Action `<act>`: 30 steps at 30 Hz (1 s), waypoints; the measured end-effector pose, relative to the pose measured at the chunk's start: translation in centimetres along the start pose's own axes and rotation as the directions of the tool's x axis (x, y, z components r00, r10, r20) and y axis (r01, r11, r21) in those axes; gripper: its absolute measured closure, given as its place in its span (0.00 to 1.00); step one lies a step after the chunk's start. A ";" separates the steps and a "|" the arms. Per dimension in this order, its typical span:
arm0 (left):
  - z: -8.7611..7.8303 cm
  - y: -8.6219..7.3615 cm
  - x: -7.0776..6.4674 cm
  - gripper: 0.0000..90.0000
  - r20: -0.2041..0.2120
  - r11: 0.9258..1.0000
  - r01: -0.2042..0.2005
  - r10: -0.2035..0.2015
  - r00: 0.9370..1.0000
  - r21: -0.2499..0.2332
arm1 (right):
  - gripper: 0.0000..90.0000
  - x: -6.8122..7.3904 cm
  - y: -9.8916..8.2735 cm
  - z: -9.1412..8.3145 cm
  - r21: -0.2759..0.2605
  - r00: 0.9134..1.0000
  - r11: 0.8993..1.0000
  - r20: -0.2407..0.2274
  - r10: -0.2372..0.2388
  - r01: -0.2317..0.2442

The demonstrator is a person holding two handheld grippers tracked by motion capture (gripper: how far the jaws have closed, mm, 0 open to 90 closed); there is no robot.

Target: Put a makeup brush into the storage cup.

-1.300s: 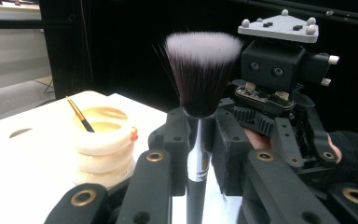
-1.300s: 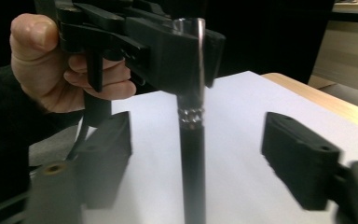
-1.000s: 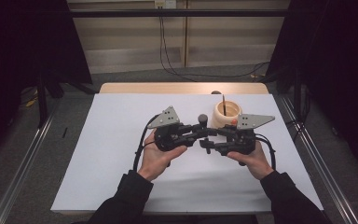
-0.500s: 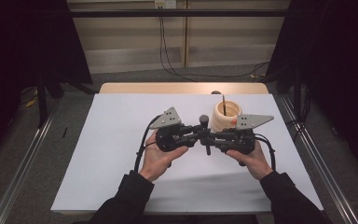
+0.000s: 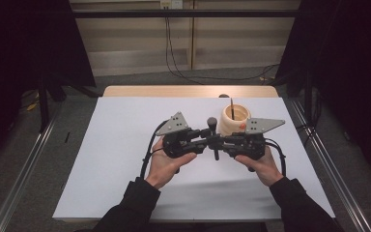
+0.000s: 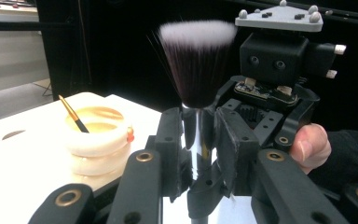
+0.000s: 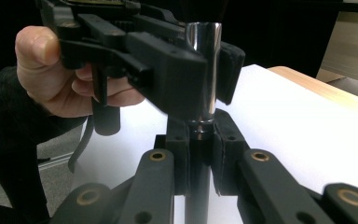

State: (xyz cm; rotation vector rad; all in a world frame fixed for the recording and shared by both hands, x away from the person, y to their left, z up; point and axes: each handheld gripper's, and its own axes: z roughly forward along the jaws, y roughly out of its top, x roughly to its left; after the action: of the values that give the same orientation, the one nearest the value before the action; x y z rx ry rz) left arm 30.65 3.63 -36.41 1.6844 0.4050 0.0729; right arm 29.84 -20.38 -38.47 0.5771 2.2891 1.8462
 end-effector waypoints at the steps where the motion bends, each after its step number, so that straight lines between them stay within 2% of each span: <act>1: 0.0 0.0 0.0 0.73 -0.007 1.000 -0.003 0.003 1.000 -0.005 | 0.88 0.0 0.0 0.0 -0.003 1.000 1.000 -0.002 0.000 0.000; 5: 0.0 0.1 0.0 0.56 -0.045 0.999 -0.007 0.006 0.999 -0.036 | 0.88 -0.1 0.1 -0.2 -0.005 1.000 1.000 0.021 0.003 -0.003; 7: -0.1 0.1 0.1 0.43 -0.076 0.998 -0.006 0.001 0.997 -0.057 | 0.88 -0.2 0.1 -0.4 -0.009 1.000 1.000 0.027 0.002 -0.002; 9: -0.3 0.2 0.2 0.41 -0.082 0.998 -0.018 0.012 0.997 -0.063 | 0.88 -0.3 0.1 -0.5 -0.010 0.999 1.000 0.032 0.004 -0.003; 10: -0.3 0.2 0.2 0.35 -0.101 0.997 -0.012 0.004 0.995 -0.077 | 0.88 -0.3 0.1 -0.5 -0.014 1.000 1.000 0.030 0.005 -0.005; 11: -0.4 0.2 0.3 0.28 -0.113 0.997 -0.024 0.016 0.993 -0.074 | 0.88 -0.3 0.1 -0.5 -0.012 0.999 1.000 0.032 0.004 -0.003; 12: -0.4 0.3 0.2 0.25 -0.118 0.995 -0.010 -0.001 0.993 -0.097 | 0.88 -0.3 0.1 -0.5 -0.012 0.999 1.000 0.032 0.004 -0.004; 13: -0.5 0.3 0.3 0.21 -0.126 0.995 -0.017 0.005 0.992 -0.094 | 0.88 -0.3 0.1 -0.5 -0.012 0.999 1.000 0.033 0.004 -0.004; 15: -0.5 0.3 0.3 0.08 -0.169 0.994 -0.008 -0.010 0.986 -0.106 | 0.88 -0.2 0.1 -0.5 -0.012 0.999 1.000 0.041 0.002 -0.002; 17: -0.6 0.4 0.3 0.06 -0.176 0.993 -0.014 -0.007 0.984 -0.120 | 0.88 -0.3 0.1 -0.6 -0.017 0.999 1.000 0.047 0.006 -0.005; 19: -0.8 0.4 0.4 0.02 -0.199 0.993 -0.031 0.007 0.980 -0.116 | 0.88 -0.3 0.1 -0.7 -0.019 0.999 1.000 0.048 0.006 -0.005; 20: -0.9 0.5 0.4 0.02 -0.195 0.992 -0.031 0.006 0.981 -0.123 | 0.88 -0.4 0.1 -0.7 -0.019 0.999 1.000 0.052 0.006 -0.005; 22: -1.1 0.5 0.4 0.00 -0.215 0.992 -0.049 0.023 0.976 -0.117 | 0.88 -0.4 0.2 -0.8 -0.021 0.998 1.000 0.059 0.006 -0.005; 25: -1.6 0.4 0.4 0.00 -0.217 0.993 -0.060 0.036 0.976 -0.106 | 0.88 -0.5 0.2 -0.9 -0.021 0.998 1.000 0.065 0.008 -0.006; 26: -1.8 0.4 0.5 0.00 -0.212 0.992 -0.054 0.029 0.977 -0.112 | 0.88 -0.5 0.2 -0.9 -0.024 0.998 1.000 0.064 0.009 -0.007; 27: -2.1 0.3 0.4 0.00 -0.222 0.992 -0.049 0.022 0.975 -0.118 | 0.88 -0.5 0.2 -0.9 -0.024 0.998 1.000 0.065 0.009 -0.008; 29: -2.7 0.2 0.6 0.00 -0.219 0.992 -0.063 0.038 0.975 -0.106 | 0.88 -0.5 0.2 -0.9 -0.024 0.998 1.000 0.069 0.008 -0.007; 30: -3.1 0.1 0.7 0.00 -0.235 0.993 -0.067 0.042 0.971 -0.102 | 0.88 -0.5 0.1 -0.9 -0.025 0.998 1.000 0.068 0.010 -0.008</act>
State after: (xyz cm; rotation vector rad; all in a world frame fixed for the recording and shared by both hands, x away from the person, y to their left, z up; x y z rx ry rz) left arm 30.44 6.73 -35.96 1.5839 0.5206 0.3300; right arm 29.99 -21.35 -38.18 0.6375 2.2211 1.8273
